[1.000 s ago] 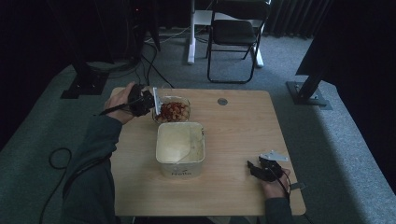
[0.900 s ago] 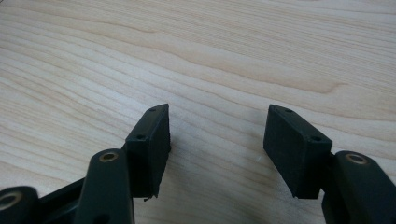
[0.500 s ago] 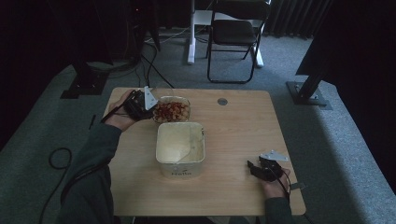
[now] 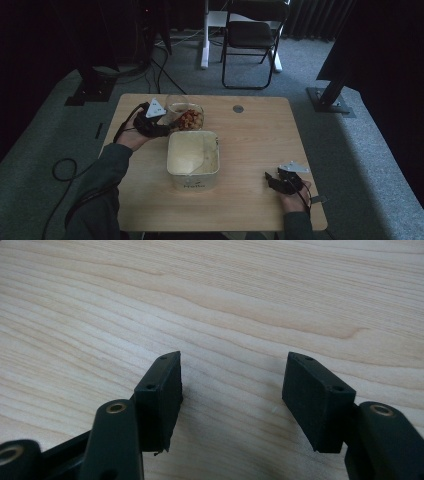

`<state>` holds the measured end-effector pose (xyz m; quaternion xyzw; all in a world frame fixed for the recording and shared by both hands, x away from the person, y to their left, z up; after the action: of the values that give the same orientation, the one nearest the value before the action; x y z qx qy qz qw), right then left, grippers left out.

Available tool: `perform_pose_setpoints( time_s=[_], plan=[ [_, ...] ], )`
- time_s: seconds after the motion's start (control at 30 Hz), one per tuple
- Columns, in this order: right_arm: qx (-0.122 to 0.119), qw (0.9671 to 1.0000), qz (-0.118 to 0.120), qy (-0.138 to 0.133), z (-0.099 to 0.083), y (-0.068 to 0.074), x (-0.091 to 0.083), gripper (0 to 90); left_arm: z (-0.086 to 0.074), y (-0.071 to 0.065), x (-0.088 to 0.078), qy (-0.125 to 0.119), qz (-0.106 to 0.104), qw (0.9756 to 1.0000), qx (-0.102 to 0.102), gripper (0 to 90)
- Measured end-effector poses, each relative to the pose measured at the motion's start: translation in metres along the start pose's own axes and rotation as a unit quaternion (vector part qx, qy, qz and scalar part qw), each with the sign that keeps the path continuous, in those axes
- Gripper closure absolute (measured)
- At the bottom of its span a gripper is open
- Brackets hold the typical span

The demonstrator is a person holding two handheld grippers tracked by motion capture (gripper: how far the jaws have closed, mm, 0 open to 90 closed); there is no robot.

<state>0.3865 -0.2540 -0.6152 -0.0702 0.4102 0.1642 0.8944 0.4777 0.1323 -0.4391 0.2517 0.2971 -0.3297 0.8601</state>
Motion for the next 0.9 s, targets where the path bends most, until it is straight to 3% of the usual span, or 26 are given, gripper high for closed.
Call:
perform_pose_setpoints(
  time_s=[0.33, 0.47, 0.63, 0.77, 0.9],
  plan=[
    [0.000, 1.0000, 0.000, 0.000, 0.000, 0.000, 0.000, 40.5, 0.001, -0.039, -0.011, -0.025, -0.058, 0.9980, -0.002, 39.3],
    [-0.001, 1.0000, 0.000, 0.000, 0.000, 0.000, 0.000, 40.5, 0.000, -0.053, -0.014, -0.029, -0.073, 0.9969, 0.007, 37.1],
    [0.000, 1.0000, 0.000, 0.000, 0.000, 0.000, 0.000, 40.5, -0.004, -0.060, -0.010, -0.021, -0.080, 0.9964, 0.014, 36.6],
    [0.000, 1.0000, 0.000, 0.000, 0.000, 0.000, 0.000, 40.5, -0.007, -0.063, -0.006, -0.016, -0.080, 0.9965, 0.020, 41.2],
    [0.000, 1.0000, 0.000, 0.000, 0.000, 0.000, 0.000, 40.5, -0.009, -0.067, -0.009, -0.020, -0.099, 0.9945, 0.030, 39.4]
  ],
)
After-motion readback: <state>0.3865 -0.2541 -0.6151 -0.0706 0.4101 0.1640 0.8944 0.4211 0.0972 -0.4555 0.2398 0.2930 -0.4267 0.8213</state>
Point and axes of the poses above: each handheld gripper's, and its own axes: x roughly forward along the jaws, z roughly out of its top, y roughly to its left, the point moved 10 cm from there along x, roughly forward along the jaws, and after that the axes turned 8 degrees about y, right-handed, at the moved point
